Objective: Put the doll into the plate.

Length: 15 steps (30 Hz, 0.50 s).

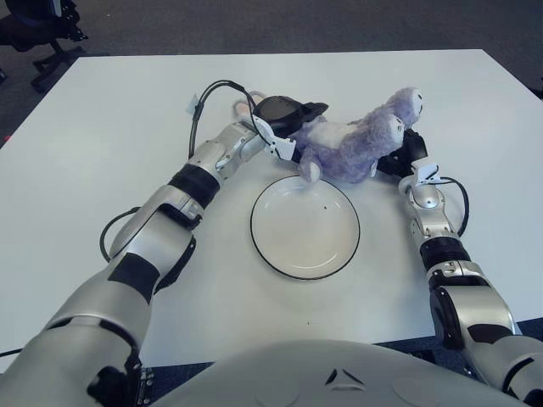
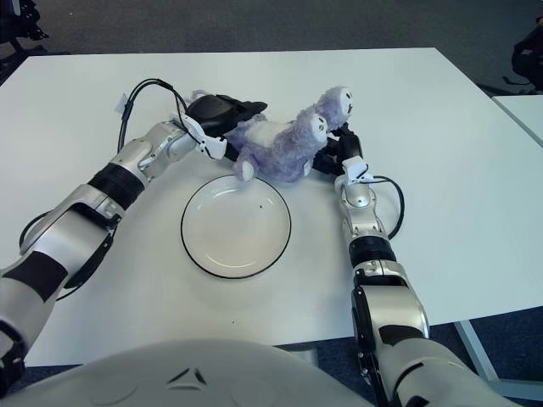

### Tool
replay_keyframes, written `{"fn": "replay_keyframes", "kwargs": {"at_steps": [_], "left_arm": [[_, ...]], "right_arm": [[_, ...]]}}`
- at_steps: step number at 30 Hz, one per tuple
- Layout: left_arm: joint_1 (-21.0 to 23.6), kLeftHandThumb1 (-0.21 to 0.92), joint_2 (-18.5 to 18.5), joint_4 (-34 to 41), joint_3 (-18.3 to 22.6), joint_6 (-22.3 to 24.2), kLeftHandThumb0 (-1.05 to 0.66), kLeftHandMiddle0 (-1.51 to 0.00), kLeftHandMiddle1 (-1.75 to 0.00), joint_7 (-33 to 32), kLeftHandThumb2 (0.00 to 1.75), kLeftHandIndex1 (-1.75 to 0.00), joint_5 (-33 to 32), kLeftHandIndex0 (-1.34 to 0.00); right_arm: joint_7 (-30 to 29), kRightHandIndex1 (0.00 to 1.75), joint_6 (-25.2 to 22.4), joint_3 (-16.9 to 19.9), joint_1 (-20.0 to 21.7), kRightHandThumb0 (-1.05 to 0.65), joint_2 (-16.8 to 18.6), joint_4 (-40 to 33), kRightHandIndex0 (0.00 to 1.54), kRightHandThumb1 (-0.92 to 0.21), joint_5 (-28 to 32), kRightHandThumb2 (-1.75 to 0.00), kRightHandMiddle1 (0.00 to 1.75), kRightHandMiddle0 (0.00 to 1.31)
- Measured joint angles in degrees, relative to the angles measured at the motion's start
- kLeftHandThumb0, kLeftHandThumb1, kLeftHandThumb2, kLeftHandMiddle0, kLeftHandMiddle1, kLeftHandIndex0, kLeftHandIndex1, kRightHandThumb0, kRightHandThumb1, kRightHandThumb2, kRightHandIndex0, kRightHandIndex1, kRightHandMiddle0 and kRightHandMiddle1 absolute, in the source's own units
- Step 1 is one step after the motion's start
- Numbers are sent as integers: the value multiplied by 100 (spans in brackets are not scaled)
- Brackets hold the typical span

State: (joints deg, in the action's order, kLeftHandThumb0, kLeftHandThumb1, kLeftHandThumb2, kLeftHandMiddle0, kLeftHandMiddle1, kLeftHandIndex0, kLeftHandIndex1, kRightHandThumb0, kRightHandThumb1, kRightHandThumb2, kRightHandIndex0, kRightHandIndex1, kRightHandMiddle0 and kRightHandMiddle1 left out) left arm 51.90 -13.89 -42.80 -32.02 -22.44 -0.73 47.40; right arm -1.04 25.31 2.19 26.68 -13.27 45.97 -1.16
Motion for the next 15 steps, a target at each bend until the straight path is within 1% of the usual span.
{"fn": "replay_keyframes", "kwargs": {"at_steps": [6, 12, 15], "left_arm": [[110, 88, 176, -334, -8, -18, -67, -51, 0, -124, 0, 0, -22, -30], [187, 88, 246, -500, -21, -39, -67, -51, 0, -185, 0, 0, -23, -30], [329, 88, 399, -864, -49, -39, -67, -52, -1, -249, 0, 0, -44, -30]], "right_arm": [[52, 175, 70, 6, 47, -40, -36, 114, 88, -59, 5, -95, 175, 41], [73, 175, 101, 6, 82, -40, -39, 176, 88, -59, 5, -95, 175, 41], [75, 175, 121, 10, 85, -40, -54, 205, 88, -59, 5, -95, 175, 41]]}}
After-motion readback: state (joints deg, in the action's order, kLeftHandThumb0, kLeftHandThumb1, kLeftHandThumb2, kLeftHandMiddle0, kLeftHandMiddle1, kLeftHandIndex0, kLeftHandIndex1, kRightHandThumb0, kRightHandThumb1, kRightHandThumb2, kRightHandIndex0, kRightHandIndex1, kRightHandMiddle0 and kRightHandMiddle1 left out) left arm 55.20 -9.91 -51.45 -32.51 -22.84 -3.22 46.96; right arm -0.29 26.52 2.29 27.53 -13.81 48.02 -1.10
